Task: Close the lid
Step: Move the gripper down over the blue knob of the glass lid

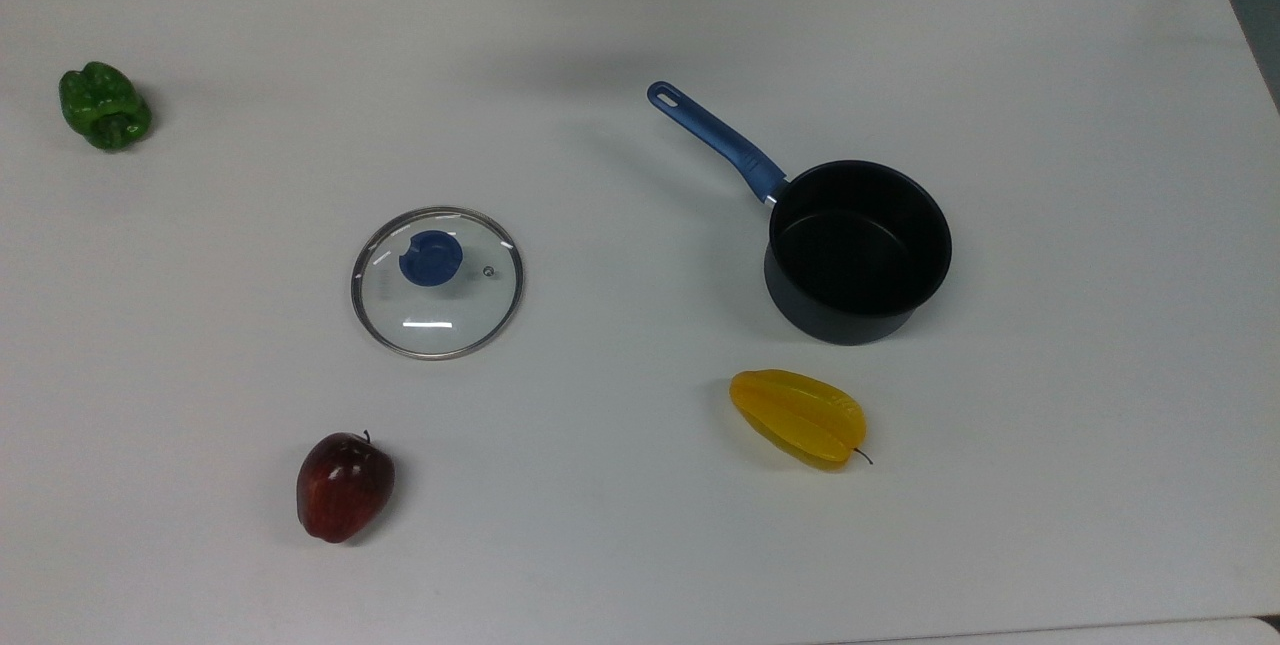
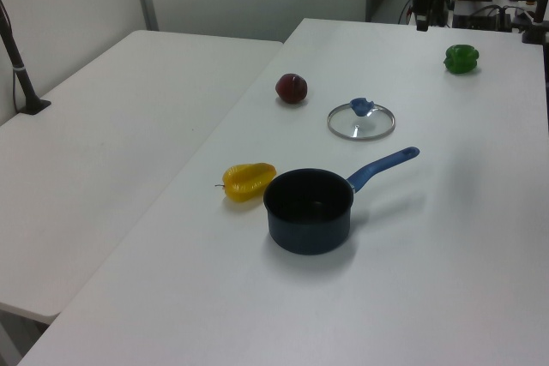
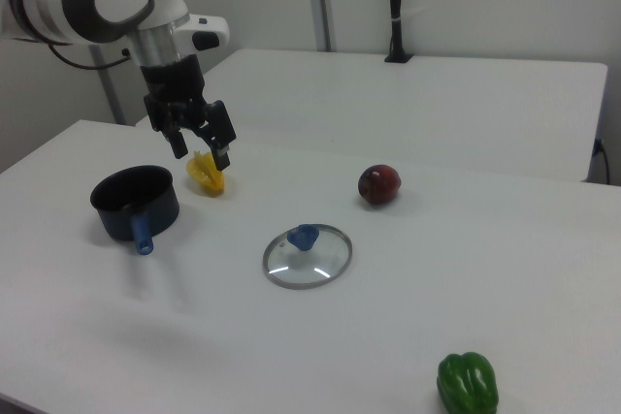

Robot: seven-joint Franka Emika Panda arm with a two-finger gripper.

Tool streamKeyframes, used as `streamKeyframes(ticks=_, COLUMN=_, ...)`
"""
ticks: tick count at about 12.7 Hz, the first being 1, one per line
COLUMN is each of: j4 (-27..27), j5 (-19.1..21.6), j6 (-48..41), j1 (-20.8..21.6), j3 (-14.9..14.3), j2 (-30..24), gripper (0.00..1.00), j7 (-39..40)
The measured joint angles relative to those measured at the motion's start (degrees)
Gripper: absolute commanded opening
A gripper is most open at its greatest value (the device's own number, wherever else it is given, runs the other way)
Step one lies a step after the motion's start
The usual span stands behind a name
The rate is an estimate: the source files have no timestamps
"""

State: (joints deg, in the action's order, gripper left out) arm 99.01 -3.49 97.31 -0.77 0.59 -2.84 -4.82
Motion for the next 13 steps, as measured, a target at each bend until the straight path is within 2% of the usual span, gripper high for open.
streamKeyframes(ticks=6, j4=0.00, j5=0.00, j6=0.55, j1=-0.71, j3=-0.03, j2=0.07, gripper=1.00, j7=0.19)
streamKeyframes(ticks=9, j4=0.15, j5=0.01, j6=8.26, j1=-1.77, j3=-0.07, j2=1.93, gripper=1.00, j7=-5.07)
streamKeyframes(ticks=13, j4=0.80, j5=0.01, j6=21.12, j1=-2.30, j3=-0.10, j2=9.62, gripper=1.00, j7=-14.00)
